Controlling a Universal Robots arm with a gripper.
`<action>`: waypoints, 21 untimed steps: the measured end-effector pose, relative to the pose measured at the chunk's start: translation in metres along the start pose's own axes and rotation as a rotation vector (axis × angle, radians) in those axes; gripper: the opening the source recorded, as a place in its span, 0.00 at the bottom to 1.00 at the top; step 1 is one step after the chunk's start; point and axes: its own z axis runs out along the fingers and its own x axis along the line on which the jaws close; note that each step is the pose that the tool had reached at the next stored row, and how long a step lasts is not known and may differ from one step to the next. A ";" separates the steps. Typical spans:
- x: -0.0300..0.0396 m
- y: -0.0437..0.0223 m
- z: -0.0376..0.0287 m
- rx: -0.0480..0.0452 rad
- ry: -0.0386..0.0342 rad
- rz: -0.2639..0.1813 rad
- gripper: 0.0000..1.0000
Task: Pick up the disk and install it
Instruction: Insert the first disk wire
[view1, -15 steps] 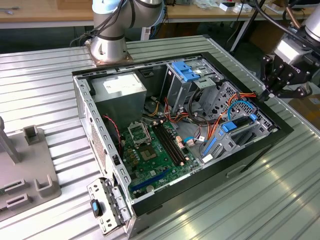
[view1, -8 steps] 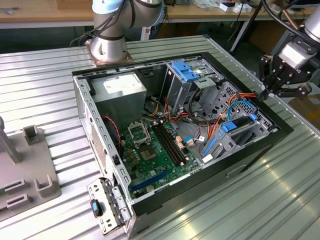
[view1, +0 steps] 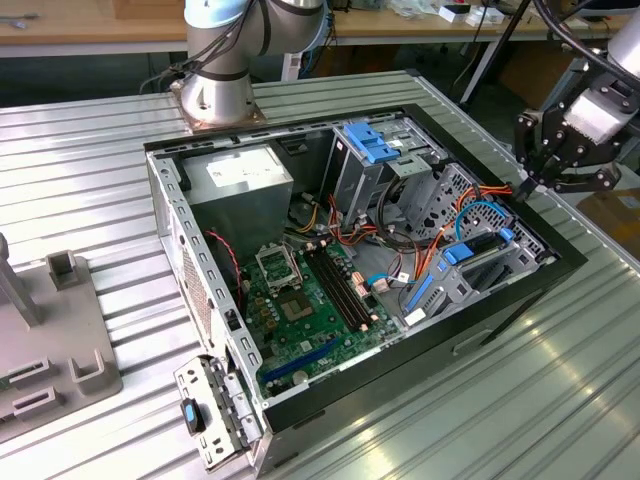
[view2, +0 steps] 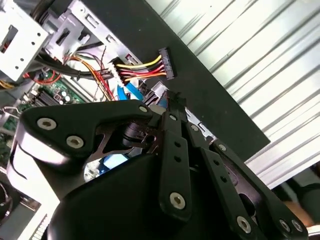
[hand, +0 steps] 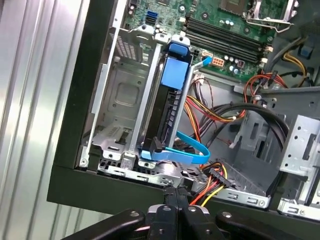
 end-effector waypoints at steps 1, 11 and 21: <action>0.0000 -0.0001 0.0002 -0.0009 -0.0012 -0.014 0.11; -0.0138 -0.0132 0.0035 -0.0046 -0.0060 -0.069 0.11; -0.0124 -0.0198 0.0064 -0.0081 -0.0061 -0.105 0.11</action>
